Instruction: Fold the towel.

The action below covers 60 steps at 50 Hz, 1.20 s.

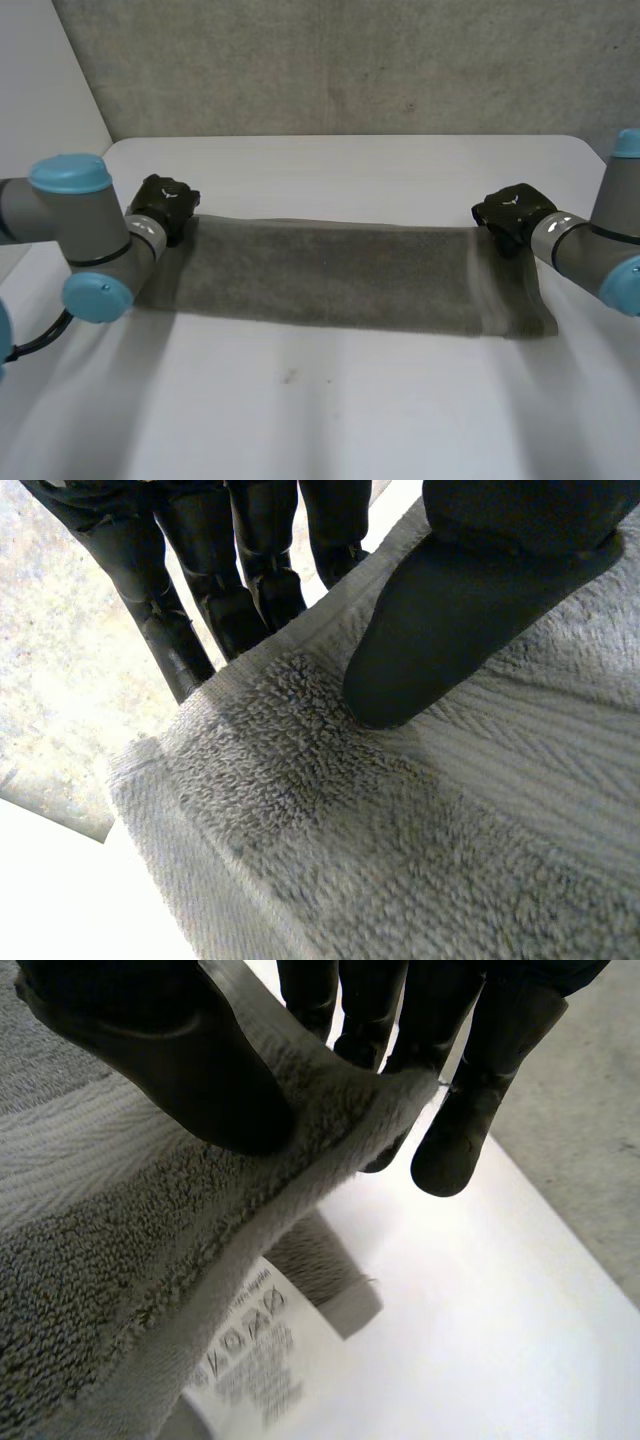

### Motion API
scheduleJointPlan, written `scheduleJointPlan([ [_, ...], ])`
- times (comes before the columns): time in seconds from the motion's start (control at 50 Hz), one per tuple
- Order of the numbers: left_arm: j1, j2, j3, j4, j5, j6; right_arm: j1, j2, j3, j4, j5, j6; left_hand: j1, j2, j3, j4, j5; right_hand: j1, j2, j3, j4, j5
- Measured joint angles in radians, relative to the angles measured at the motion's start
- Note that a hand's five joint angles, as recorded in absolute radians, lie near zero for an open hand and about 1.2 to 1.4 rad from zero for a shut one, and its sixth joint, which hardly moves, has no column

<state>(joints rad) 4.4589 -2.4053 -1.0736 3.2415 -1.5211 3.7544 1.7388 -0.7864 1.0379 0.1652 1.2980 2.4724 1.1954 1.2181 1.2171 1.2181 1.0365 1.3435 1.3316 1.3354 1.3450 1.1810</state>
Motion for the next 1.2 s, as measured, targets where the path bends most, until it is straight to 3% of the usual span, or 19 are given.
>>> scheduleJointPlan([
  [0.54,-0.036,-0.248,0.324,-0.002,-0.021,0.001,0.042,0.243,-0.312,-0.012,0.111,-0.005,0.0,0.0,0.0,0.0,0.0,-0.026,-0.025,-0.026,-0.027,-0.028],
  [0.58,-0.039,-0.252,0.328,-0.003,-0.021,0.0,0.043,0.249,-0.324,-0.012,0.116,-0.005,-0.012,-0.016,-0.016,-0.015,-0.015,-0.317,-0.321,-0.315,-0.318,-0.333],
  [0.62,-0.045,-0.254,0.331,-0.003,-0.021,-0.002,0.045,0.256,-0.336,-0.012,0.119,-0.006,-0.411,-0.434,-0.427,-0.43,-0.398,-0.75,-0.753,-0.74,-0.719,-0.761],
  [0.64,-0.047,-0.255,0.331,-0.003,-0.021,-0.002,0.045,0.256,-0.337,-0.012,0.12,-0.006,-0.512,-0.538,-0.527,-0.533,-0.503,-0.789,-0.793,-0.779,-0.777,-0.823],
  [0.66,-0.052,-0.254,0.33,-0.003,-0.021,-0.004,0.046,0.256,-0.341,-0.013,0.12,-0.005,-0.705,-0.737,-0.722,-0.729,-0.736,-0.983,-0.982,-0.975,-0.963,-1.016],
  [0.68,-0.058,-0.252,0.329,-0.004,-0.022,-0.008,0.047,0.254,-0.344,-0.016,0.119,-0.002,-0.859,-0.883,-0.88,-0.882,-0.852,-1.064,-1.051,-1.06,-1.062,-1.111],
  [0.74,-0.071,-0.243,0.323,-0.006,-0.025,-0.018,0.049,0.243,-0.346,-0.024,0.116,0.008,-0.955,-0.983,-0.978,-0.977,-0.957,-1.099,-1.076,-1.088,-1.083,-1.119],
  [0.94,-0.09,-0.068,0.191,-0.022,-0.089,-0.14,0.046,0.063,-0.249,-0.064,0.077,0.153,-1.021,-1.05,-1.047,-1.049,-1.009,-1.11,-1.076,-1.088,-1.083,-1.119],
  [1.06,-0.076,0.121,-0.042,0.004,-0.086,-0.185,0.034,-0.098,-0.048,-0.063,0.059,0.178,-1.021,-1.052,-1.05,-1.05,-1.009,-1.112,-1.077,-1.088,-1.083,-1.119],
  [1.2,-0.043,0.356,-0.38,0.135,-0.061,-0.214,-0.004,-0.271,0.287,-0.086,0.032,0.169,-1.023,-1.053,-1.05,-1.051,-1.009,-1.112,-1.076,-1.088,-1.083,-1.119],
])
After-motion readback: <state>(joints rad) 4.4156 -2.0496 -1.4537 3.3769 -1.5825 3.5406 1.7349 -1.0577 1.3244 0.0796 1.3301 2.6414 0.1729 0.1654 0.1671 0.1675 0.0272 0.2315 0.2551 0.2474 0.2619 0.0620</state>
